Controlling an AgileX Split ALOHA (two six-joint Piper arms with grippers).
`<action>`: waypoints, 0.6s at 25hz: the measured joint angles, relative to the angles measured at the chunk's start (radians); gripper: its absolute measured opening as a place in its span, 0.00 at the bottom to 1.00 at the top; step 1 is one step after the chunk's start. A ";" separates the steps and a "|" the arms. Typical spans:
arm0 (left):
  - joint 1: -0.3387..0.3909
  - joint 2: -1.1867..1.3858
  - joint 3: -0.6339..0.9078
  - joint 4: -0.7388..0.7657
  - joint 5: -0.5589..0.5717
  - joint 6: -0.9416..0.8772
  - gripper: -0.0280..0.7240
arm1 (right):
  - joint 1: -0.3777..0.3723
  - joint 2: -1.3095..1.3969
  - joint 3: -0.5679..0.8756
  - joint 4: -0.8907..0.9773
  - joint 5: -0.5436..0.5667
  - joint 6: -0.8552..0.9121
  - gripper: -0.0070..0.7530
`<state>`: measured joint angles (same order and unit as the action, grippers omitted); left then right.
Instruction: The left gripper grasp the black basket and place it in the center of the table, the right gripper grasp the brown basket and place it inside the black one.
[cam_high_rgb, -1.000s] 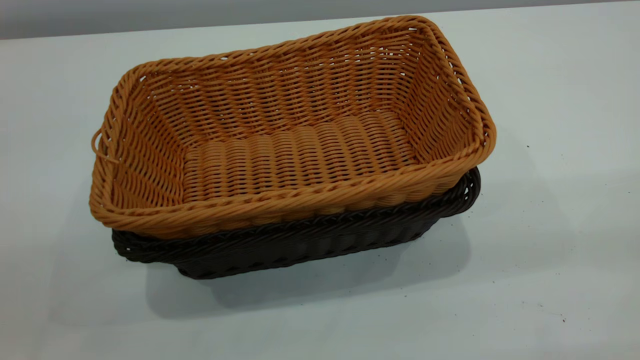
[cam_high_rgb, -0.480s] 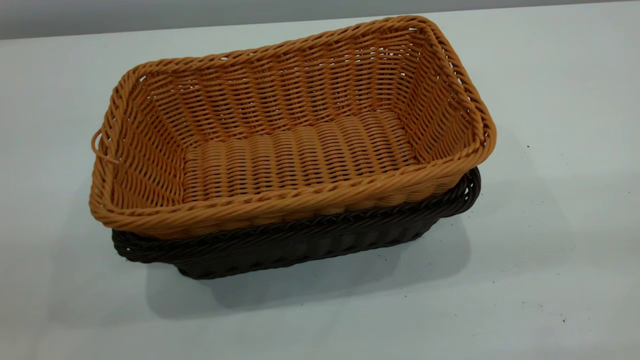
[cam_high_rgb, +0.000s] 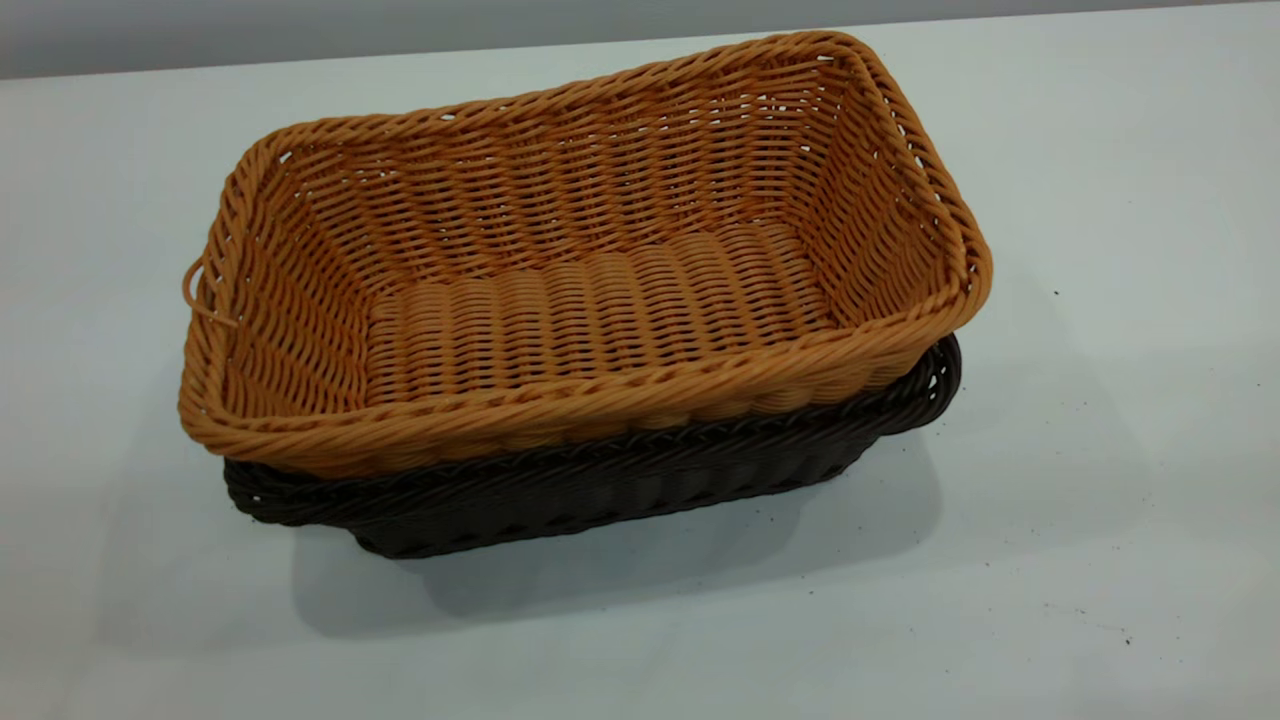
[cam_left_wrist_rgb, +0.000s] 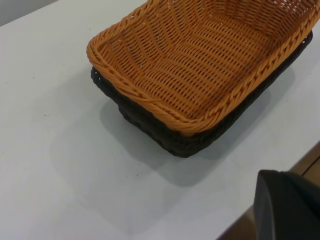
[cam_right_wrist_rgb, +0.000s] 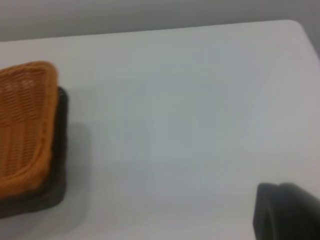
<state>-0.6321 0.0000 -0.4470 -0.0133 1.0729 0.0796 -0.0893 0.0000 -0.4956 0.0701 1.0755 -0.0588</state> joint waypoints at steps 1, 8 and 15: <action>0.000 0.000 0.000 -0.001 0.000 0.000 0.04 | -0.016 0.000 0.000 0.000 0.000 0.000 0.01; 0.129 0.000 0.000 -0.003 0.000 0.000 0.04 | -0.081 0.000 0.000 0.001 0.000 0.000 0.01; 0.380 0.000 0.000 -0.003 0.000 0.002 0.04 | -0.080 0.000 0.000 0.003 0.000 0.000 0.01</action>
<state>-0.2522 0.0000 -0.4470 -0.0166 1.0729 0.0816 -0.1695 0.0000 -0.4956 0.0729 1.0755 -0.0588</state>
